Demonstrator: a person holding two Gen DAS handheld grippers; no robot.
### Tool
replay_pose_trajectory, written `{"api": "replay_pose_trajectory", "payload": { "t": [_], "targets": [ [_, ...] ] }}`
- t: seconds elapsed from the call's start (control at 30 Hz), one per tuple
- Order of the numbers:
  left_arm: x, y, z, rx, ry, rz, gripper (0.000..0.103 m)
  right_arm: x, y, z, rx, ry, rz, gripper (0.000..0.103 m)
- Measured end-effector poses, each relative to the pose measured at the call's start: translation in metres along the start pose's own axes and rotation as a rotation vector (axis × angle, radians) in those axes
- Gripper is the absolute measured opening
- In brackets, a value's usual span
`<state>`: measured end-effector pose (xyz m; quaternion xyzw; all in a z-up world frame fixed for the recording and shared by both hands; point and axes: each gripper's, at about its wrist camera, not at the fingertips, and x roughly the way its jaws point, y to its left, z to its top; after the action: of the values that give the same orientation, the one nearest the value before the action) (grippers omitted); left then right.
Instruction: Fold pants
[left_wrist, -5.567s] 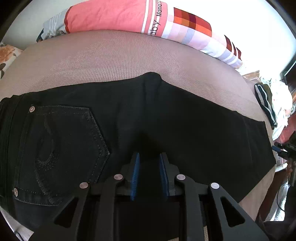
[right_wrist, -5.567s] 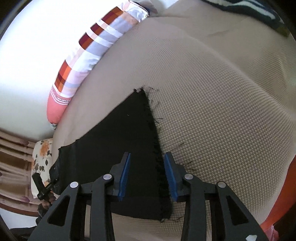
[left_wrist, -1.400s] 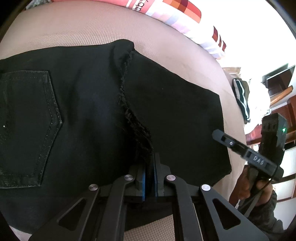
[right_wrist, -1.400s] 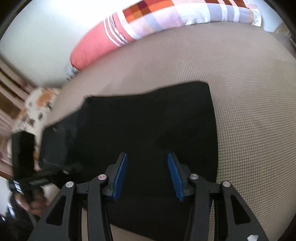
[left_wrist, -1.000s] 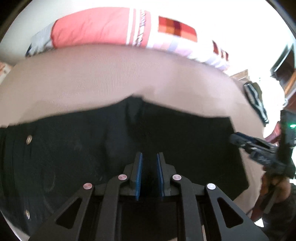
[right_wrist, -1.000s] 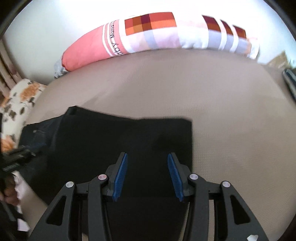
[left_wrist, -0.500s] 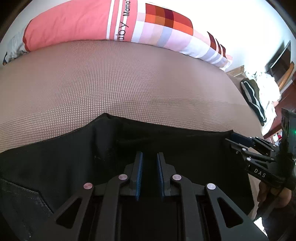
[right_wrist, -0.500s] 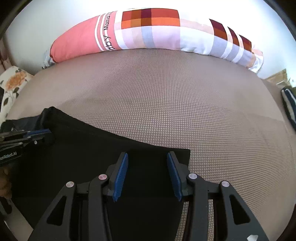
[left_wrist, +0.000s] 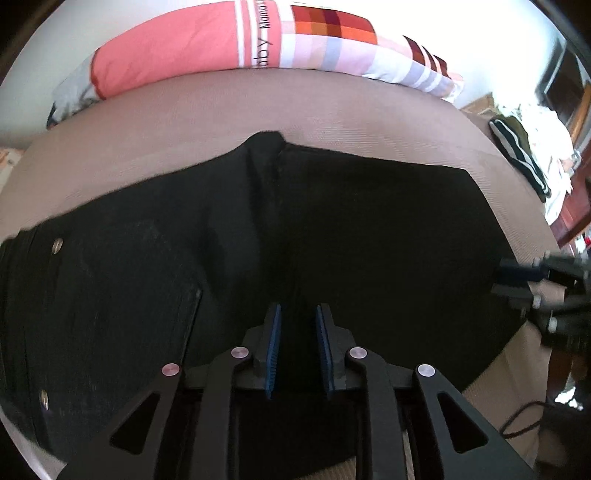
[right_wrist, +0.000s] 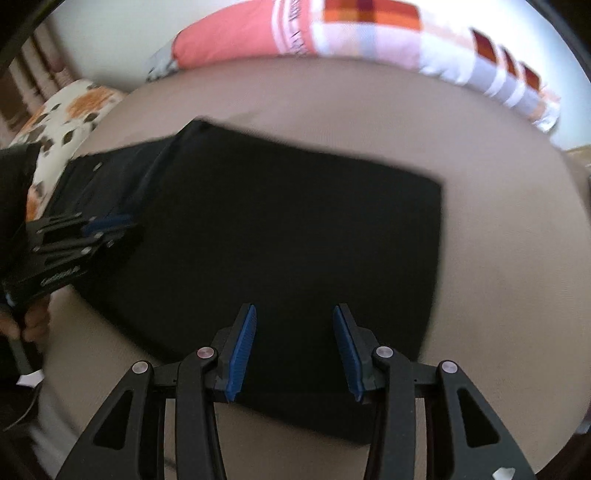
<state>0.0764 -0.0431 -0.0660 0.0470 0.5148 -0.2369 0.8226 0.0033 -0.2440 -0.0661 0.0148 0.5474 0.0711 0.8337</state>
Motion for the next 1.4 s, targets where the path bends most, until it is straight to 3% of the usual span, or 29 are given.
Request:
{"api": "replay_pose_trajectory", "payload": {
  "t": [0.23,0.47,0.63,0.77,0.87,1.03,1.2,1.4],
  "targets": [
    [-0.021,0.007,-0.008,-0.021,-0.005,0.066,0.022,0.01,0.046,-0.002,-0.055,0.002,0.081,0.043],
    [-0.056,0.038,-0.007,-0.07,-0.038,0.129,0.03,0.023,0.095,0.007,-0.129,0.011,0.148,0.043],
    [-0.098,0.101,-0.002,-0.222,-0.087,0.069,0.04,0.032,0.124,0.017,-0.181,0.022,0.178,0.043],
    [-0.129,0.165,-0.001,-0.358,-0.148,0.08,0.045,0.038,0.143,0.024,-0.208,0.034,0.208,0.043],
    [-0.139,0.212,-0.006,-0.441,-0.148,0.077,0.046,0.04,0.151,0.031,-0.209,0.038,0.236,0.044],
    [-0.125,0.264,-0.023,-0.527,-0.057,-0.053,0.049,0.029,0.145,0.044,-0.151,0.02,0.315,0.051],
    [-0.097,0.294,-0.038,-0.532,0.029,-0.153,0.049,0.014,0.133,0.055,-0.107,-0.001,0.358,0.057],
    [-0.072,0.304,-0.042,-0.502,0.062,-0.258,0.049,0.01,0.13,0.069,-0.06,-0.004,0.318,0.057]
  ]
}}
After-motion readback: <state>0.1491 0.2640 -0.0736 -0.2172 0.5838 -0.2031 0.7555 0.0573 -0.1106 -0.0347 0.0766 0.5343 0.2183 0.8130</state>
